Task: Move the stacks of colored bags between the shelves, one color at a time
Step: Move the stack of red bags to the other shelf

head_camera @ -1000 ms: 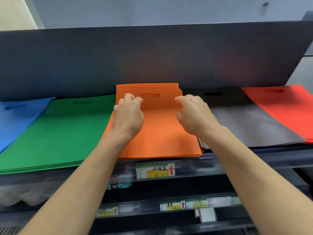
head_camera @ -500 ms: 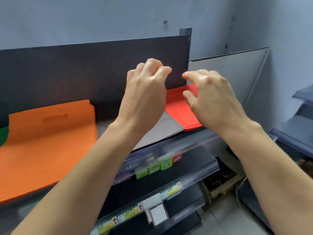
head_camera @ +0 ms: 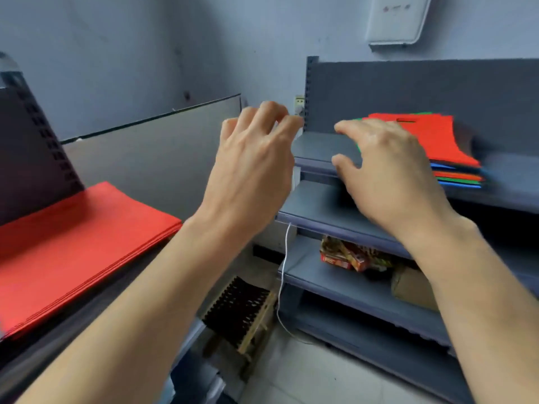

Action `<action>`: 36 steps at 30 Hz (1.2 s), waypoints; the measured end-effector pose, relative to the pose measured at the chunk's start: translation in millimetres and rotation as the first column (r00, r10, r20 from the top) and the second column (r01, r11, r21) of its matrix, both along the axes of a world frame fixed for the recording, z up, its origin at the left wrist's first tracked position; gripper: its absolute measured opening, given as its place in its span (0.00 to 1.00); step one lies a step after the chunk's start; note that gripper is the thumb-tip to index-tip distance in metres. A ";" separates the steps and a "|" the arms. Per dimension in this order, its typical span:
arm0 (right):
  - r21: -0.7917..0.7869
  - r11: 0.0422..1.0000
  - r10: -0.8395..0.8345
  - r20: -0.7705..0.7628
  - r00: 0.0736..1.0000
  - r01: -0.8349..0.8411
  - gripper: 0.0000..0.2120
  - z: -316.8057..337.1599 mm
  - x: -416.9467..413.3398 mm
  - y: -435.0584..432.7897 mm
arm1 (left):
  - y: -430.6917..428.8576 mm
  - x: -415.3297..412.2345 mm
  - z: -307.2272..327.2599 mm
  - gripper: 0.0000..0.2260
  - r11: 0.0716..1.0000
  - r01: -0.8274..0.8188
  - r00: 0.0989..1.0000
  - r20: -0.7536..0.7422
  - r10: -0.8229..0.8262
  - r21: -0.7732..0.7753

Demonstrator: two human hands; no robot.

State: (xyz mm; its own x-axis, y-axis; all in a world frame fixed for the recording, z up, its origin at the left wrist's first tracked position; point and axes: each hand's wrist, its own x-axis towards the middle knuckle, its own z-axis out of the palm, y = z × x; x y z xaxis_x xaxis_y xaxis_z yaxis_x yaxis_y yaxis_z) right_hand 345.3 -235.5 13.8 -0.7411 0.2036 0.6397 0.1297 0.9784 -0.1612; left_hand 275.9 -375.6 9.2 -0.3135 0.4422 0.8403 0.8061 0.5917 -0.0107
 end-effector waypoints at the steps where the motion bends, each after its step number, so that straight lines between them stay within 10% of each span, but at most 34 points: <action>1: -0.010 0.999 -0.032 -0.001 0.999 0.032 0.13 -1.2 1.5 12.9 | 14.6 -2.7 -0.8 0.15 0.999 0.032 0.999 0.005 -0.032 -0.003; 21: -0.113 0.864 -0.487 0.064 0.871 0.491 0.19 -6.1 -86.5 226.3 | 265.2 -173.7 -14.9 0.15 0.941 0.338 0.927 0.166 -0.337 0.019; 36: -0.238 0.832 -0.415 0.330 0.848 0.500 0.22 -47.7 -135.8 382.7 | 395.0 -224.7 -57.4 0.19 0.961 0.183 0.826 0.563 -0.035 -0.208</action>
